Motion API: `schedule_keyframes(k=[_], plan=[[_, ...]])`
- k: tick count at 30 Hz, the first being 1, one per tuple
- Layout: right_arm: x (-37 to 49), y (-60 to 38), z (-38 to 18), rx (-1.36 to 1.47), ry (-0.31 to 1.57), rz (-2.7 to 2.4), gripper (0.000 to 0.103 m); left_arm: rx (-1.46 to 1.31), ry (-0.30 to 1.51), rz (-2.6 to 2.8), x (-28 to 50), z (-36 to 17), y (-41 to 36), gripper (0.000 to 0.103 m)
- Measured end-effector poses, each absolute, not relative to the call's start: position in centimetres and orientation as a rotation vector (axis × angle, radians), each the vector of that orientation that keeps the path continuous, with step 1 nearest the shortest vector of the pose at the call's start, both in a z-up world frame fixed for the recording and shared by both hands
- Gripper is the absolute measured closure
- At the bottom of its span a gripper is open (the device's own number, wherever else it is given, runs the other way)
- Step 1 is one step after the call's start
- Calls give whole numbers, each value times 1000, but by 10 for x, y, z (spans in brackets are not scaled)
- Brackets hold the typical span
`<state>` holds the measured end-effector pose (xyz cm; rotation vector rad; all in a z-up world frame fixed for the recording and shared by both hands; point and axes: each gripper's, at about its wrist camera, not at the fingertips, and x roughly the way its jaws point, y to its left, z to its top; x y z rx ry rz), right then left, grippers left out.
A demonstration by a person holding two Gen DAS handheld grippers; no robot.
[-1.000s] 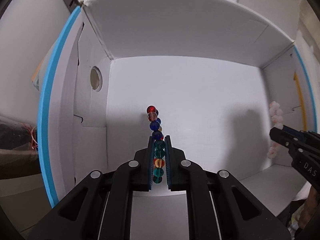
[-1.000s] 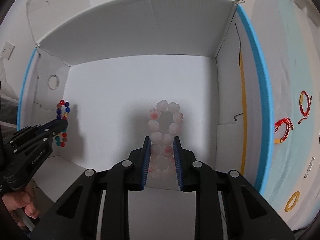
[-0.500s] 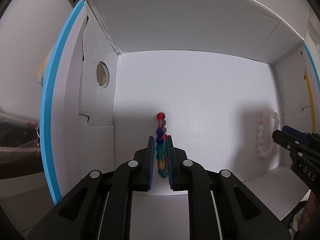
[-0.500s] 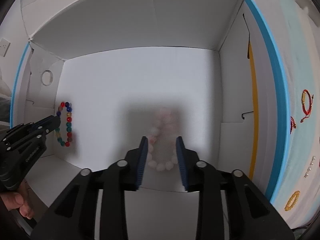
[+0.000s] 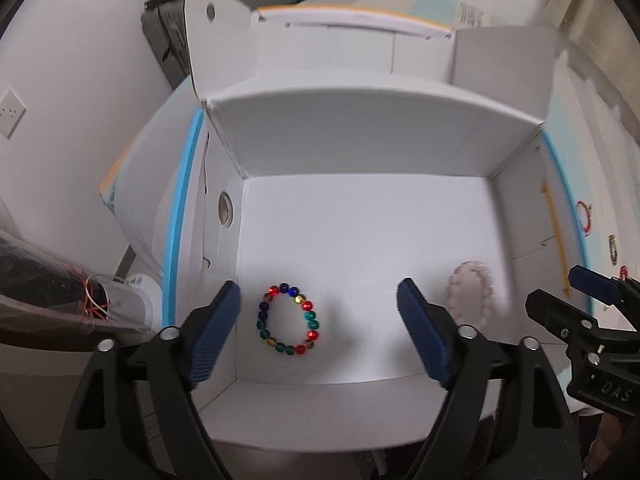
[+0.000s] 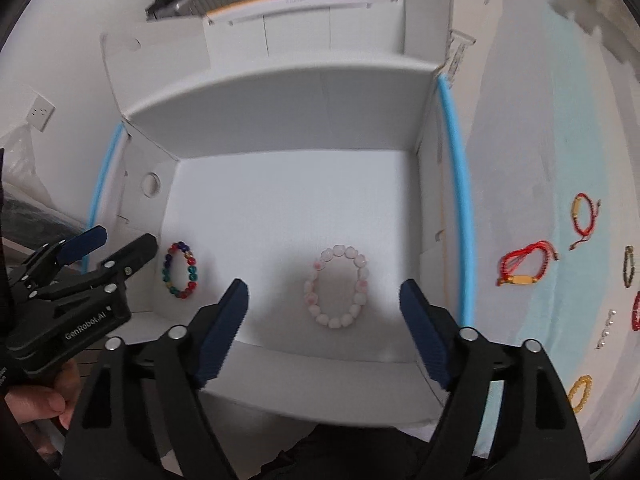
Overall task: Organize jewelry
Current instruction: 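Move both tools back over the bed toward the remaining bracelets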
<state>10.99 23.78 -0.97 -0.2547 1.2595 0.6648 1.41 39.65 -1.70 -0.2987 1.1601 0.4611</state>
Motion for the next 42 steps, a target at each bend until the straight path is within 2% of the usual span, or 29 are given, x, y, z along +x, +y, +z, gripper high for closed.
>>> schedule_keyframes(k=[1,5,9,26,34,42], plan=[[110,232,-4,-248,1247,668,23,-297,1146,460,12,-13,395,17],[102,211,19,-229,1190,664,15,-282,1117,449,10,3,382,15],[99,182,39,-214,1134,648,8,-265,1080,440,9,13,361,7],[128,-11,61,-95,1098,406,8,-145,1037,131,85,31,194,6],[155,-86,43,-22,1127,312,8,-78,1084,38,137,-4,123,6],[195,-133,-10,51,1219,244,8,-66,1143,28,178,-51,94,6]])
